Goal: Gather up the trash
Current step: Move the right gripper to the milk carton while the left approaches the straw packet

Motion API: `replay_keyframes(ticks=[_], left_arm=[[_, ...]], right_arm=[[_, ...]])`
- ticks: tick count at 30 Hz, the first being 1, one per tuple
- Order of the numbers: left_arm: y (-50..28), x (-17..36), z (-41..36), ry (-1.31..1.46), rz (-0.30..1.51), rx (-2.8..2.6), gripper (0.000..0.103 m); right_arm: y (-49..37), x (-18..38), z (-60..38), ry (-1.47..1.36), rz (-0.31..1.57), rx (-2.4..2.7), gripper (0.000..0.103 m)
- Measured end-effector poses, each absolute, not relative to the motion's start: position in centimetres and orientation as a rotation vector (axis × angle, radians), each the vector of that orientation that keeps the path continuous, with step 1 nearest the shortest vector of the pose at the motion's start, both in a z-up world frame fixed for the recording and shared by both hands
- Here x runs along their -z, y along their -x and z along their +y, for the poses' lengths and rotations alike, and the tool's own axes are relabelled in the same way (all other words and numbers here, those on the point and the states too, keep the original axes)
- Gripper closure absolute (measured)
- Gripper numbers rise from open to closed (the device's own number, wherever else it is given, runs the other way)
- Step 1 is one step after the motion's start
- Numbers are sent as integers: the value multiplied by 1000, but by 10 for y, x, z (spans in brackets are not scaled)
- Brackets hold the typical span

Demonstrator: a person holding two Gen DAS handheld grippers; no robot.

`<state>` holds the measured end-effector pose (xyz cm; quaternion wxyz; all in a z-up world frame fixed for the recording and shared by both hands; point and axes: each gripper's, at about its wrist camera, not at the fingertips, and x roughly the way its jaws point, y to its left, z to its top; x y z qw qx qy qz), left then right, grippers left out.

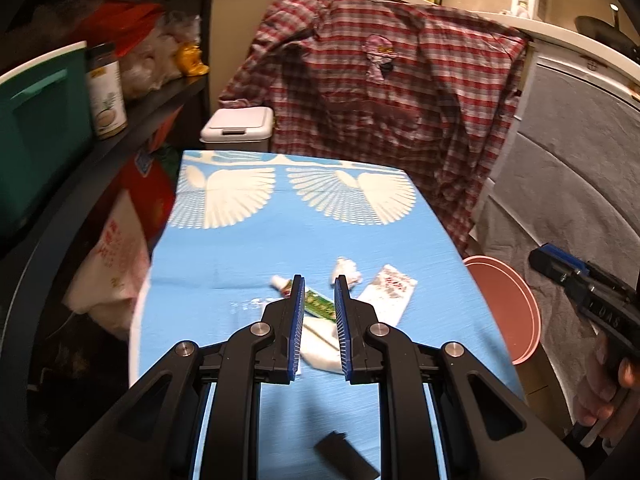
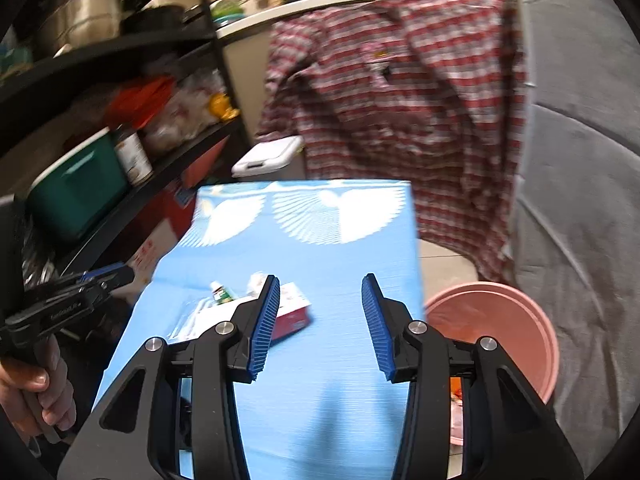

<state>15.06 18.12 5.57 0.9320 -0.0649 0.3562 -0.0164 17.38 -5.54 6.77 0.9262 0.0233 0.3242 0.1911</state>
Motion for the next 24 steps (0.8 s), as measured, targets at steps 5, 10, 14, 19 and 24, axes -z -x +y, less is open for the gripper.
replay_keyframes(ticks=[5, 10, 14, 19, 24], left_arm=[[-148, -53, 197, 136, 733, 20, 87], [-148, -50, 208, 146, 732, 11, 87], [-150, -48, 216, 157, 731, 6, 87], [-152, -45, 222, 160, 736, 4, 87], [-152, -45, 221, 162, 735, 2, 87]], right_arm=[[-175, -58, -22, -19, 693, -436, 57], [-179, -49, 0, -2, 716, -457, 57], [-183, -43, 12, 4, 732, -466, 57], [-188, -36, 19, -1, 755, -471, 49], [-196, -27, 20, -53, 812, -475, 33]])
